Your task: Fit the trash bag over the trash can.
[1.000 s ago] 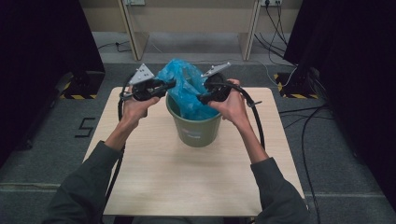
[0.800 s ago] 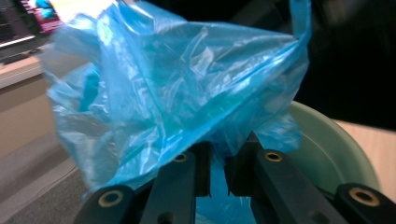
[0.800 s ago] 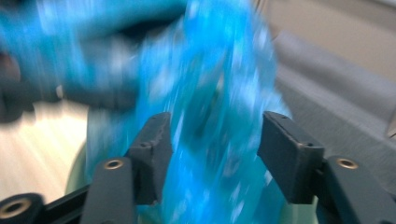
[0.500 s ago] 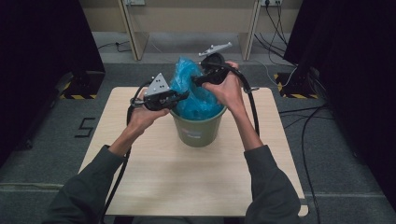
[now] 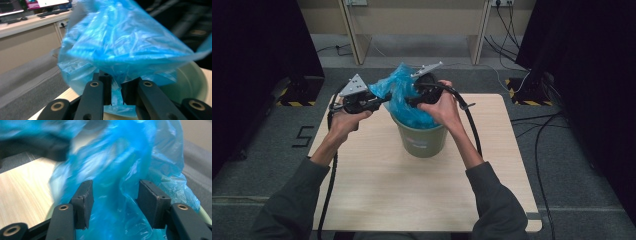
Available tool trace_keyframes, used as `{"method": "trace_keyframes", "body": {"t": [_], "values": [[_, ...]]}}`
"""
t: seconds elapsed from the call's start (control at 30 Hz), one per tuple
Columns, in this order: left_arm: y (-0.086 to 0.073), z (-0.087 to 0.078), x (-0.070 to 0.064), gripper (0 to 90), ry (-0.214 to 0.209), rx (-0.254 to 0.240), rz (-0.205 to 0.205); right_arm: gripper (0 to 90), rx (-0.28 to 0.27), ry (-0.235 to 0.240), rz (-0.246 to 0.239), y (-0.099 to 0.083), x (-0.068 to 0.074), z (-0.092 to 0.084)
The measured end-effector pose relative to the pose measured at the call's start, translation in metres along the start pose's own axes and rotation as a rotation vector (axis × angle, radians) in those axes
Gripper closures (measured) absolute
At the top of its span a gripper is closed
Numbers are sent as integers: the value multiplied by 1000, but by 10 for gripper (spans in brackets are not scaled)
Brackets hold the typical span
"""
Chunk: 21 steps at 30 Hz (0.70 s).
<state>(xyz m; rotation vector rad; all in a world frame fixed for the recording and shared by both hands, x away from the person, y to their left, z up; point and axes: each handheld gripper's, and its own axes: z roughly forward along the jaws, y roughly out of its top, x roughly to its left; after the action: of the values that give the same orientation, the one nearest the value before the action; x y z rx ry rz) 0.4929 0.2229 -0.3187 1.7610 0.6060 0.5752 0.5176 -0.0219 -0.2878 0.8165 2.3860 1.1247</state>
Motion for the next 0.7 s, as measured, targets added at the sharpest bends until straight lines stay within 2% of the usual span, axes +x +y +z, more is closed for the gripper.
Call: {"method": "trace_keyframes", "body": {"t": [0.03, 0.13, 0.2, 0.23, 0.3, 0.37, 0.43, 0.47, 0.53, 0.57, 0.6, 0.63, 0.7], "values": [[-1, -1, 4, 803, 2, -6, -23, 454, -8, 1, -8, 0, 3, -2], [-1, 0, 6, 804, 5, -3, -25, 420, -17, 20, -11, 0, 14, -4], [-1, 1, 6, 804, 1, -6, -30, 398, -5, 10, -1, 0, 17, 0], [0, 2, 5, 803, 1, -1, -30, 387, 23, -12, 10, -1, 15, 8], [1, 3, 5, 803, 1, -1, -29, 393, 41, -12, 17, -3, 14, 13], [2, 4, 6, 802, 2, 1, -32, 557, 65, 13, -2, -8, 12, 24], [2, 5, 7, 802, 5, 7, -28, 702, 78, 27, -29, -11, 11, 25], [2, 5, 8, 803, 9, 10, -24, 789, 79, 20, -60, -13, 9, 21], [1, 5, 11, 804, 23, 15, -26, 855, 77, 5, -84, -15, 5, 12], [-1, 6, 14, 804, 24, 19, -44, 866, 78, 0, -86, -16, 3, 8], [-1, 6, 14, 803, 24, 19, -44, 866, 78, 0, -86, -16, 3, 8], [-3, 6, 16, 802, 29, 22, -52, 874, 79, -6, -96, -20, -3, -5], [-4, 6, 19, 802, 33, 23, -64, 874, 78, -17, -93, -26, -6, -15]]}}
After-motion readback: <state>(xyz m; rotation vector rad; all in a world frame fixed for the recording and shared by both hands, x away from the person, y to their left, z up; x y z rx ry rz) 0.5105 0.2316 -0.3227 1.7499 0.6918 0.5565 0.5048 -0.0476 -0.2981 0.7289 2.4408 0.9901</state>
